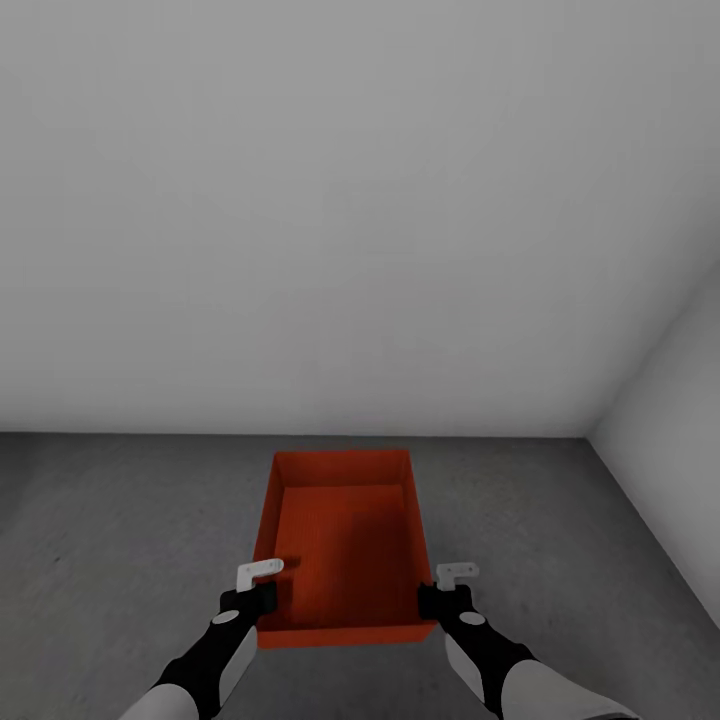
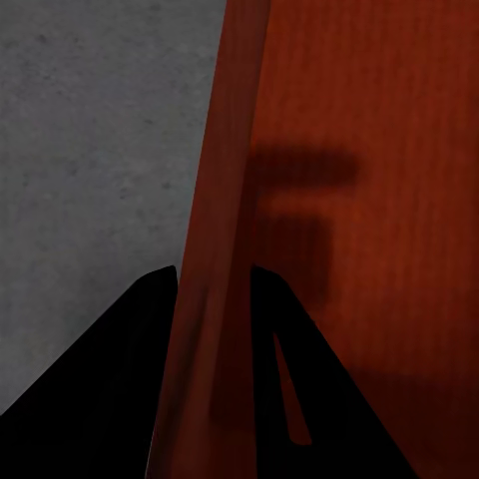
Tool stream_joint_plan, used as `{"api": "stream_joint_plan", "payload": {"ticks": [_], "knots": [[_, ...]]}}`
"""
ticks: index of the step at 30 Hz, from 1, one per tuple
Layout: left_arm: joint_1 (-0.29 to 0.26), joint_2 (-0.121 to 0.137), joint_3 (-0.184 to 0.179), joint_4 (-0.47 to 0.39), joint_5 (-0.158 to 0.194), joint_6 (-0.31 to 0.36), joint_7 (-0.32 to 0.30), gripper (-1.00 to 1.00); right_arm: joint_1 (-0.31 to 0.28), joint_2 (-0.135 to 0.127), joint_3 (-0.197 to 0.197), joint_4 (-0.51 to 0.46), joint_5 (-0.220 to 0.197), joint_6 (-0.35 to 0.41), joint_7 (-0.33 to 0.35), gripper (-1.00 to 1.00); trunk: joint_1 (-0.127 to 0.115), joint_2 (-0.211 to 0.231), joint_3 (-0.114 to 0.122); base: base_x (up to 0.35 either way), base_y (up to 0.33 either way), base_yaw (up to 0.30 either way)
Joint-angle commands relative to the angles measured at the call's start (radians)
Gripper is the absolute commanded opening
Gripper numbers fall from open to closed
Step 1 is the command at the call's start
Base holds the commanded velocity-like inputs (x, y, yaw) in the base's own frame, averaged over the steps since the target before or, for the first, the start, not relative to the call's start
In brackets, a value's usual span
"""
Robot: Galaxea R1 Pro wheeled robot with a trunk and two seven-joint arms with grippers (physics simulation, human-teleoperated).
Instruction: Move the two storage containers from the living room to the garage. In the garage, place one container on the floor and stack the other container on top of it (either order is fine).
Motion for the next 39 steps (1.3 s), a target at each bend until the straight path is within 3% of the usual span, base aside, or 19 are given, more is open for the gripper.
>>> {"api": "stream_joint_plan", "payload": {"ticks": [1,17,39], "knots": [[-0.001,0.0,0.002,-0.054,-0.001,0.0,0.003,-1.0,-0.001,-0.007,-0.006,0.005,-0.011,-0.004,-0.023,-1.0,0.0,-0.001,-0.001,0.0,0.0,0.0],[-0.001,0.0,0.002,-0.056,-0.001,0.0,0.003,-1.0,-0.001,-0.007,-0.007,0.005,-0.012,-0.003,-0.021,-1.0,0.0,-0.001,-0.001,0.0,0.0,0.0],[-0.001,-0.001,0.002,-0.058,-0.001,0.003,0.003,-1.0,-0.001,-0.008,-0.006,0.005,-0.012,-0.003,-0.02,-1.0,0.085,-0.155,-0.07,0.0,0.0,0.0]]}}
